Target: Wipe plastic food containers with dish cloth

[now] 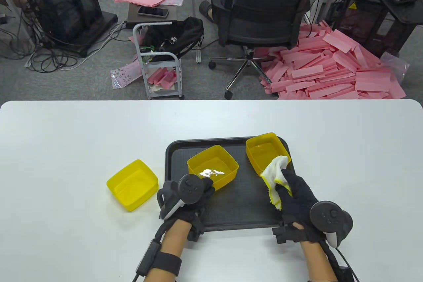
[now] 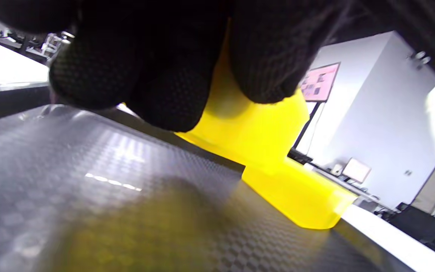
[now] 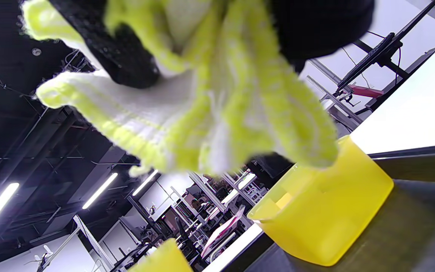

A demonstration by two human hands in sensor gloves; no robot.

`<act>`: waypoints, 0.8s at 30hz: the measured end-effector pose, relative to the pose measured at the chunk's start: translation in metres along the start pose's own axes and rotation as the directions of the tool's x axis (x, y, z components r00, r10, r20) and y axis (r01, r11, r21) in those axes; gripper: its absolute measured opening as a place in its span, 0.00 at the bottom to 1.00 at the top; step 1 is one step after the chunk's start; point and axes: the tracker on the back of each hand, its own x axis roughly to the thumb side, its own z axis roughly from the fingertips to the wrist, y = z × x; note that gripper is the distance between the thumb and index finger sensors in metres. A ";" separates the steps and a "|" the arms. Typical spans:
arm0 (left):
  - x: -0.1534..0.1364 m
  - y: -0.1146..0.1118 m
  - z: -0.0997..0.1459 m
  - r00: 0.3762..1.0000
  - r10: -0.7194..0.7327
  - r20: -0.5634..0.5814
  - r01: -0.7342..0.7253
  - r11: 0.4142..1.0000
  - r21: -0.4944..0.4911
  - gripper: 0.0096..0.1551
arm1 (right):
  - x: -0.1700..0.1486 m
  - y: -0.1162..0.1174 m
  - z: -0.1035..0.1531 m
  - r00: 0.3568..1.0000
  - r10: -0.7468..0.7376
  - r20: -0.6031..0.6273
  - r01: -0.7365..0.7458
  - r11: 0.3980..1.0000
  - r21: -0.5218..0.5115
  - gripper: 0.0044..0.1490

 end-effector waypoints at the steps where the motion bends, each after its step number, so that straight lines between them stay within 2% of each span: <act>1: -0.001 0.004 0.006 1.000 0.009 0.018 -0.009 1.000 0.016 0.21 | 0.000 0.000 0.000 1.000 0.011 0.005 -0.011 1.000 0.001 0.29; 8: -0.010 0.023 0.035 0.994 0.047 0.097 -0.058 0.991 0.119 0.20 | 0.004 0.004 0.003 0.997 0.063 0.033 -0.063 0.998 0.021 0.29; 14: -0.016 0.023 0.055 0.982 0.080 0.172 -0.111 0.979 0.173 0.20 | 0.014 0.011 0.007 0.988 0.121 0.094 -0.128 0.990 0.066 0.27; 21: -0.014 0.019 0.061 0.956 0.090 0.279 -0.119 0.989 0.089 0.20 | 0.039 0.013 0.016 0.964 0.160 0.211 -0.190 0.973 0.128 0.26; 24: -0.008 0.023 0.064 0.944 0.094 0.317 -0.130 0.987 0.094 0.19 | 0.053 0.013 0.017 0.940 0.200 0.276 -0.246 0.958 0.144 0.27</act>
